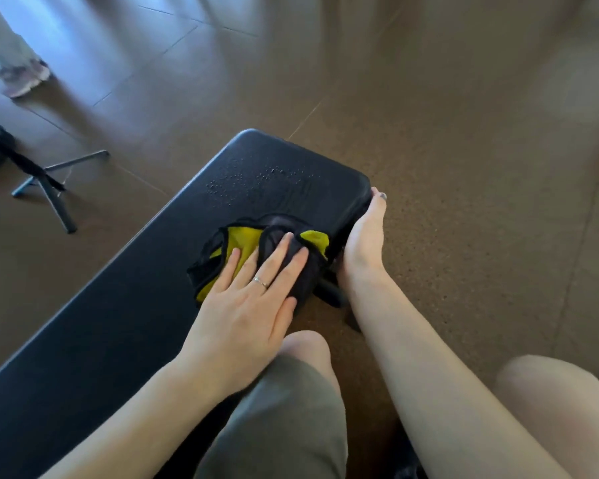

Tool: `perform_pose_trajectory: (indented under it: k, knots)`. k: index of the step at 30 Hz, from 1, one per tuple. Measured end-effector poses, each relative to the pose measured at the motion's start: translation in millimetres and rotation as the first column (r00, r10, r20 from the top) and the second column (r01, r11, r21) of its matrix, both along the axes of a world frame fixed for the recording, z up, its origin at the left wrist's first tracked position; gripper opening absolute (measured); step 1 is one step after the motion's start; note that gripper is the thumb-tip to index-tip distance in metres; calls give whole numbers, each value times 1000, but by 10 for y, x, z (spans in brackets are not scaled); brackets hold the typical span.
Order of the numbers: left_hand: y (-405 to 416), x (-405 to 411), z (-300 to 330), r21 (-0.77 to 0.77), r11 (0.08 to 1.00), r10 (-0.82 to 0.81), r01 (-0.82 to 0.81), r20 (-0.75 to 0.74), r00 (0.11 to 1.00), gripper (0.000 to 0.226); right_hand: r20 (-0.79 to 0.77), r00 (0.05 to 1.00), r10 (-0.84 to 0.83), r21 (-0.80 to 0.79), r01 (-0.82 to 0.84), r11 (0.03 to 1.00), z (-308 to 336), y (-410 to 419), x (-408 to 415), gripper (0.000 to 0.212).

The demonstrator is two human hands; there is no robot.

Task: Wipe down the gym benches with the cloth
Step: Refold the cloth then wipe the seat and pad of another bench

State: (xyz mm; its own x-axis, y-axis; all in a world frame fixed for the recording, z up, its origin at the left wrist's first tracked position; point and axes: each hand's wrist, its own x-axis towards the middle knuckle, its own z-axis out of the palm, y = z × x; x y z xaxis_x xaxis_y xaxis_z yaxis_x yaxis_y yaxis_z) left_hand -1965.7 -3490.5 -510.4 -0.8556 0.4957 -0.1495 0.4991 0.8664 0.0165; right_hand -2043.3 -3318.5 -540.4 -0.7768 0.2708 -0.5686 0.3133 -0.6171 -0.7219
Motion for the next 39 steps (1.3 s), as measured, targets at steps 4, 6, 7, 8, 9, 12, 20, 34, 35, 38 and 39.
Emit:
perform_pose_trajectory:
  k: [4, 6, 7, 8, 9, 12, 20, 34, 35, 38, 39]
  knots:
    - [-352, 243, 37, -2, 1000, -31, 31, 40, 999, 59, 6, 1000, 6, -37, -6, 999, -38, -80, 23, 72]
    - [-307, 143, 18, 2, 999, -55, 55, 28, 998, 59, 16, 1000, 20, -58, -19, 998, -44, -113, 36, 74]
    - [-223, 28, 5, 12, 998, -64, 64, 18, 998, 59, 21, 999, 31, -69, -29, 997, -26, -107, 42, 75]
    - [-104, -130, -5, 35, 997, -67, 67, 0, 998, 59, 17, 999, 27, -75, -26, 997, -8, -95, 41, 76]
    - [36, -316, -15, 68, 996, -58, 59, -11, 998, 59, 6, 1000, 26, -78, -25, 997, -9, -76, 39, 76]
    - [382, -720, 6, 81, 997, 0, -3, 40, 999, 58, 4, 1000, -15, -57, 15, 998, 52, -50, 101, 74]
    - [-366, 157, -6, 12, 995, -103, 103, 17, 995, 62, 35, 997, -73, -118, 77, 990, 217, -121, 184, 63]
    - [1277, -1364, -9, 17, 982, -187, 187, -13, 982, 55, -14, 989, -144, -289, 134, 948, -191, 274, 78, 70]
    - [1255, -1353, 4, 37, 983, -180, 181, -19, 983, 54, -4, 991, -133, -248, 128, 960, -185, 265, 43, 70]
    - [759, -930, 24, 60, 985, -163, 165, -23, 986, 55, -9, 997, -81, -135, 79, 988, -161, 218, -33, 76]
    - [524, -716, 39, 53, 985, -160, 161, -24, 987, 56, 4, 998, -65, -94, 65, 993, -155, 187, -71, 76]
